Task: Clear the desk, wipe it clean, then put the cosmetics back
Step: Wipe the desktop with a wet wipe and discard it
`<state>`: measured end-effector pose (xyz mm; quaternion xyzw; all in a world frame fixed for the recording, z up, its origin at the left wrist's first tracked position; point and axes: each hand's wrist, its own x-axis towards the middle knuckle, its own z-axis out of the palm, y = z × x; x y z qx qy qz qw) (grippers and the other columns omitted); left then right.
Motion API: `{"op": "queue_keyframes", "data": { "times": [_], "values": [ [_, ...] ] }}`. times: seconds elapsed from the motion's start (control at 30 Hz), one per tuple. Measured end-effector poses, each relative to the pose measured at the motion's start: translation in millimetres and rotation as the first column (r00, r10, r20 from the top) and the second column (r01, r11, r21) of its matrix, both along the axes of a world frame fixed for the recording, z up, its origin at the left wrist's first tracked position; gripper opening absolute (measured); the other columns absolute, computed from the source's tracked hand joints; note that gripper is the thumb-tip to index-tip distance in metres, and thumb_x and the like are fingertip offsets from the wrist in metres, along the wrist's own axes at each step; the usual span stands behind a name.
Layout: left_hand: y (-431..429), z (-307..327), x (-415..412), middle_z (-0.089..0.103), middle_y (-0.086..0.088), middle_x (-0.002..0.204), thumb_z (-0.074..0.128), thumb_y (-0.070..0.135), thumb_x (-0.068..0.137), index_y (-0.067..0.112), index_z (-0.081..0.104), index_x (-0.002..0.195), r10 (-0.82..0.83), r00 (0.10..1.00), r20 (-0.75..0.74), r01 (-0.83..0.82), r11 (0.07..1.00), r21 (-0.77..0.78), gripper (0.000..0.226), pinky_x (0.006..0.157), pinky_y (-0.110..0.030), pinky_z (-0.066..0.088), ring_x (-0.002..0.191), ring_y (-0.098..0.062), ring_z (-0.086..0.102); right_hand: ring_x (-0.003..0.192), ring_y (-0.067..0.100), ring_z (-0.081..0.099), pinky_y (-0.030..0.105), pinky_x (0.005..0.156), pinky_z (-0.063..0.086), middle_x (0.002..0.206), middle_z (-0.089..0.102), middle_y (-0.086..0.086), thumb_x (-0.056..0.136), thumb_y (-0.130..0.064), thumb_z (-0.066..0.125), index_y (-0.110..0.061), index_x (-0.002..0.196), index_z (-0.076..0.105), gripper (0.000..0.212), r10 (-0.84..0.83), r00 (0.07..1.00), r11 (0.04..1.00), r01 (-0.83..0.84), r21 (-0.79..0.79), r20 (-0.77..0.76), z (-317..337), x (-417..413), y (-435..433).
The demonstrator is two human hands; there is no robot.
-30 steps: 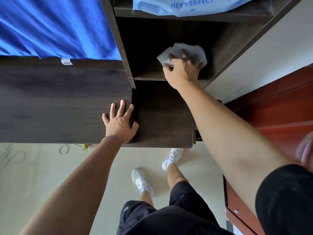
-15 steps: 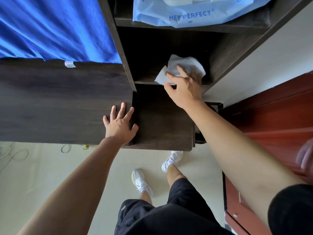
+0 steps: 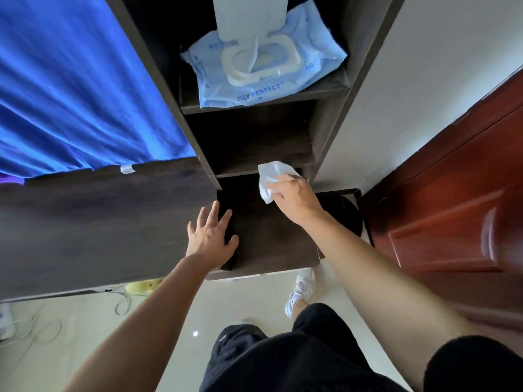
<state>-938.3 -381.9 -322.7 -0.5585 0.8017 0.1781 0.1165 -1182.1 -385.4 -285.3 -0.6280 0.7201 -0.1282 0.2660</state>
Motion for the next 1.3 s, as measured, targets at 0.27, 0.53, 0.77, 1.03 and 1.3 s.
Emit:
{"op": "queue_keyframes", "data": {
  "times": [0.27,0.53,0.77,1.03,1.3],
  "values": [
    [21.6,9.7,-73.5,-0.008,0.000,0.166,0.037,0.060,0.096,0.036,0.014,0.155,-0.384,0.923,-0.012,0.384,0.923,-0.029,0.068,0.119,-0.060,0.008,0.152,-0.030,-0.004,0.118,0.028,0.057,0.033,0.092,0.046,0.125,0.064,0.004,0.094,-0.014,0.054,-0.015,0.113,0.072,0.027,-0.348,0.932,0.936,0.351,0.012,-0.103,-3.7,-71.3,148.3],
    [57.0,-28.4,-166.2,-0.006,-0.002,0.166,0.039,0.056,0.096,0.029,0.013,0.157,-0.541,0.841,-0.010,0.539,0.835,0.115,0.071,0.119,-0.057,0.012,0.152,-0.027,-0.002,0.113,0.022,0.061,0.017,0.081,0.033,0.129,0.064,0.003,0.091,-0.014,0.062,-0.021,0.117,0.073,0.029,-0.568,0.823,0.823,0.568,-0.006,-0.031,-35.6,-152.5,203.5],
    [48.6,-102.1,-231.9,-0.009,-0.007,0.165,0.043,0.056,0.096,0.025,0.012,0.157,-0.436,0.897,0.067,0.409,0.879,0.244,0.076,0.119,-0.056,0.015,0.152,-0.031,-0.004,0.124,0.024,0.053,0.029,0.101,0.039,0.133,0.060,0.007,0.094,-0.016,0.061,-0.014,0.124,0.069,0.031,-0.422,0.906,0.901,0.421,0.107,-0.009,-132.7,-222.1,160.7],
    [38.9,-177.4,-263.5,-0.012,-0.007,0.165,0.046,0.058,0.094,0.019,0.005,0.157,-0.129,0.985,0.114,0.101,0.970,0.222,0.085,0.119,-0.061,0.013,0.152,-0.031,-0.008,0.142,0.028,0.038,0.041,0.107,0.042,0.158,0.033,0.011,0.099,-0.021,0.054,-0.019,0.141,0.055,0.042,-0.271,0.962,0.921,0.245,0.301,0.045,-271.6,-248.1,111.2],
    [39.2,-185.4,-259.6,-0.004,-0.007,0.166,0.050,0.058,0.089,0.018,0.011,0.157,-0.168,0.977,0.134,0.149,0.979,0.142,0.088,0.115,-0.060,0.018,0.152,-0.031,-0.002,0.133,0.034,0.047,0.043,0.104,0.044,0.147,0.046,0.017,0.093,-0.015,0.062,-0.009,0.134,0.058,0.042,-0.370,0.919,0.921,0.345,0.180,0.134,-305.0,-245.8,123.6]
  ]
}}
